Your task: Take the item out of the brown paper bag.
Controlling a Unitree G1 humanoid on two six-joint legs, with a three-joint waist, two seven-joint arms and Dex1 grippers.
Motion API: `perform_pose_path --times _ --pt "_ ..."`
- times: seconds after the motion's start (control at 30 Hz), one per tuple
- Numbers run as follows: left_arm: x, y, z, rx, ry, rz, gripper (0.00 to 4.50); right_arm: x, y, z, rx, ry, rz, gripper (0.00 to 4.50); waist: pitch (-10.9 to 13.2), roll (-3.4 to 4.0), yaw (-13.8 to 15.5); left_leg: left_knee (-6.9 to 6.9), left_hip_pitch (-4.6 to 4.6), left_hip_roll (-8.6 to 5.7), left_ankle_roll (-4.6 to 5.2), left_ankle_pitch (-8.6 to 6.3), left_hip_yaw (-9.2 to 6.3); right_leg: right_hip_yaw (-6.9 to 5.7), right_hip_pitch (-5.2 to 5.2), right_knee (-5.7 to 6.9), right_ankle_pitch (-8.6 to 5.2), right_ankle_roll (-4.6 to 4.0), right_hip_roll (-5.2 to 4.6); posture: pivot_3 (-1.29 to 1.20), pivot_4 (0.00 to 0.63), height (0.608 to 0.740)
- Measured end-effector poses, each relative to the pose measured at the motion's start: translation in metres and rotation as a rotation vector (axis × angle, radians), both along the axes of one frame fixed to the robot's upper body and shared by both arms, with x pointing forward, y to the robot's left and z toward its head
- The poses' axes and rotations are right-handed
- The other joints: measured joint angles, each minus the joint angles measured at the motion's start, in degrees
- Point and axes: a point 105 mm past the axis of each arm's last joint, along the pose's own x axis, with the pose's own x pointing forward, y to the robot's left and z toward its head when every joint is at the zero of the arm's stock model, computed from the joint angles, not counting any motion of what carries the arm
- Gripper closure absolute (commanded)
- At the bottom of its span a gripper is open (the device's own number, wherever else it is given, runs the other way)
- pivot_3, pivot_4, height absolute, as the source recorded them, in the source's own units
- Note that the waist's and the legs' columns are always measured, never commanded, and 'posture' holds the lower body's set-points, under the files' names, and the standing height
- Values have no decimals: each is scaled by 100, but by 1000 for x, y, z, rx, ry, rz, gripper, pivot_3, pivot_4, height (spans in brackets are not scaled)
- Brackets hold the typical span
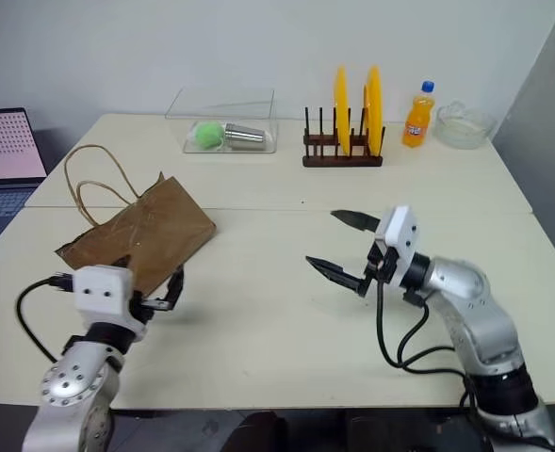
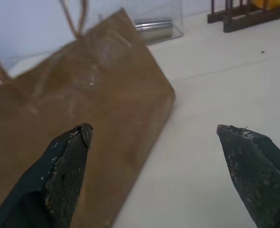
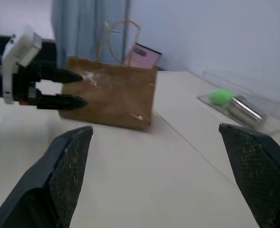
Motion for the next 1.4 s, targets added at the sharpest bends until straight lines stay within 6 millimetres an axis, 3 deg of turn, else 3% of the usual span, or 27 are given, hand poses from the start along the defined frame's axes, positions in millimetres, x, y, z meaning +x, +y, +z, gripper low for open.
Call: perform_pose_path --times 0.17,0.47,0.77,0.97,1.17,1.4 --pt "-10 8 23 -35 -14 -9 49 5 1 2 -13 31 41 0 0 -4 23 -1 -1 0 0 0 -4 -4 -1 1 0 -1 0 0 150 740" --pt "-10 65 65 -19 66 -26 49 9 11 -3 -18 50 74 0 3 -2 -13 -1 7 1 -1 1 -6 -5 -2 9 -1 -2 3 0 150 740" --pt "35 83 90 -16 168 -170 49 6 16 2 -23 24 84 0 6 -2 -3 -6 -2 -1 -3 0 -5 -4 -8 0 0 -4 -1 0 150 740" --pt "64 87 90 -35 229 -238 49 0 17 7 -35 4 86 0 8 -2 -13 -10 -13 -1 -4 -1 -6 -7 -23 -1 13 -27 -3 0 150 740" --pt "80 94 102 -24 222 -259 49 -1 16 9 -42 -6 71 0 7 -4 -21 -1 -80 -1 -8 2 -4 -8 -88 10 18 -33 -4 0 150 740" --pt "85 93 110 -25 220 -314 49 -1 15 9 -42 -8 56 0 7 -4 -26 -2 -89 -2 -29 13 -1 -7 -95 9 18 -33 -6 0 150 740"
